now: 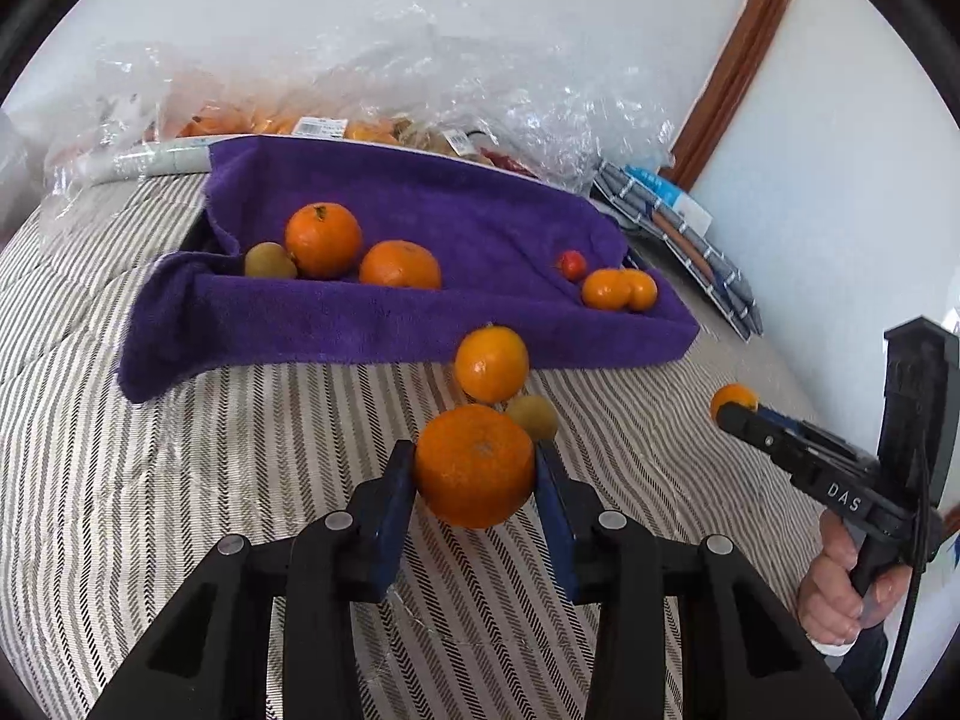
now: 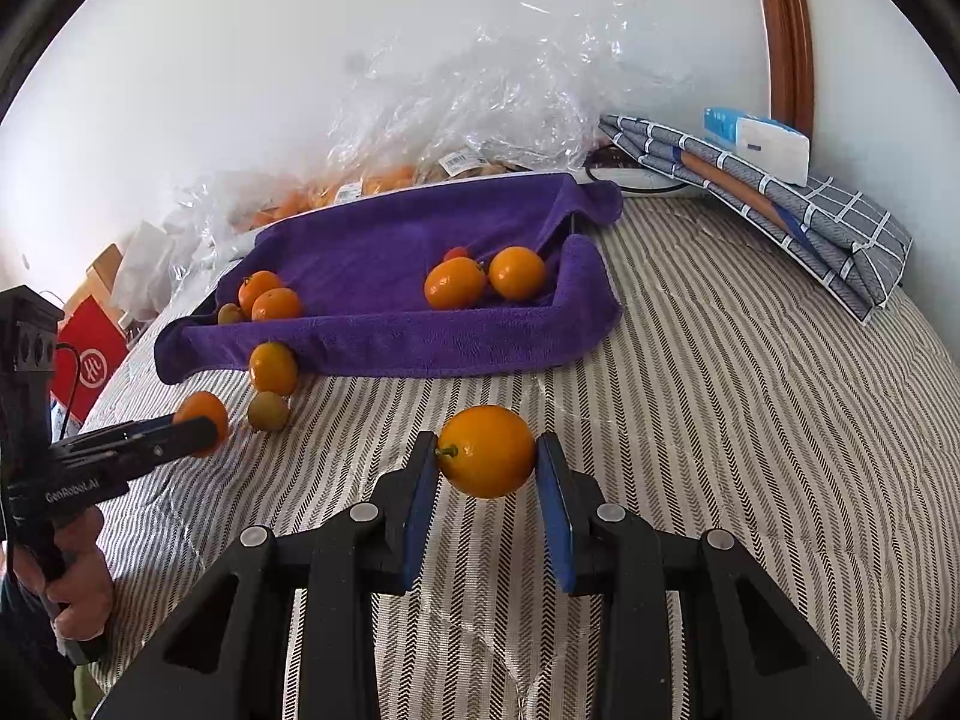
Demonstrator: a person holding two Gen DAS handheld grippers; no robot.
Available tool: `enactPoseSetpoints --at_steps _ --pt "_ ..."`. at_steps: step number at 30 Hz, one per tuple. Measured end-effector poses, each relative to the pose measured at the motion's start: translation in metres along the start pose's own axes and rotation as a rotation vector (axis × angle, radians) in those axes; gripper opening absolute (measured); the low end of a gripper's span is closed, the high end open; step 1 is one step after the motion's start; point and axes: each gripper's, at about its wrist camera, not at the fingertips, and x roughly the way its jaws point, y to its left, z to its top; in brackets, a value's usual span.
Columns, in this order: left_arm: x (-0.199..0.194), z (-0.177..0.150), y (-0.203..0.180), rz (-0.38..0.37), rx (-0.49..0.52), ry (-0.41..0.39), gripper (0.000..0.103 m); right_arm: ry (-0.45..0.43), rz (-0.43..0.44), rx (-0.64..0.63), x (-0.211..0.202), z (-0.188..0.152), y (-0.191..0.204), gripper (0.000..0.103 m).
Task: Organize fruits
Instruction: 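Close the left tool around the large orange on the bed, then lift and carry both held oranges over the towel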
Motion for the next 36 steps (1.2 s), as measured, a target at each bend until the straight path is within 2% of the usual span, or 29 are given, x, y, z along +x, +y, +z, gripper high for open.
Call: enactPoseSetpoints --at_steps 15,19,22,29,36 --pt "-0.014 0.0 0.0 -0.011 -0.004 -0.079 0.037 -0.034 0.015 0.028 -0.006 -0.001 -0.003 0.033" --pt "-0.02 -0.001 0.001 -0.031 0.014 -0.085 0.037 -0.044 0.016 0.032 -0.01 -0.002 -0.001 0.033" --pt "-0.028 -0.003 0.011 -0.042 -0.024 -0.074 0.037 -0.033 0.015 0.04 -0.014 -0.004 0.003 0.033" --pt "-0.064 0.005 0.029 0.017 -0.057 -0.098 0.037 -0.023 0.008 0.062 -0.027 0.001 0.018 0.033" --pt "-0.082 0.026 0.031 0.061 -0.05 -0.101 0.037 -0.04 0.013 0.069 -0.035 0.019 0.036 0.033"
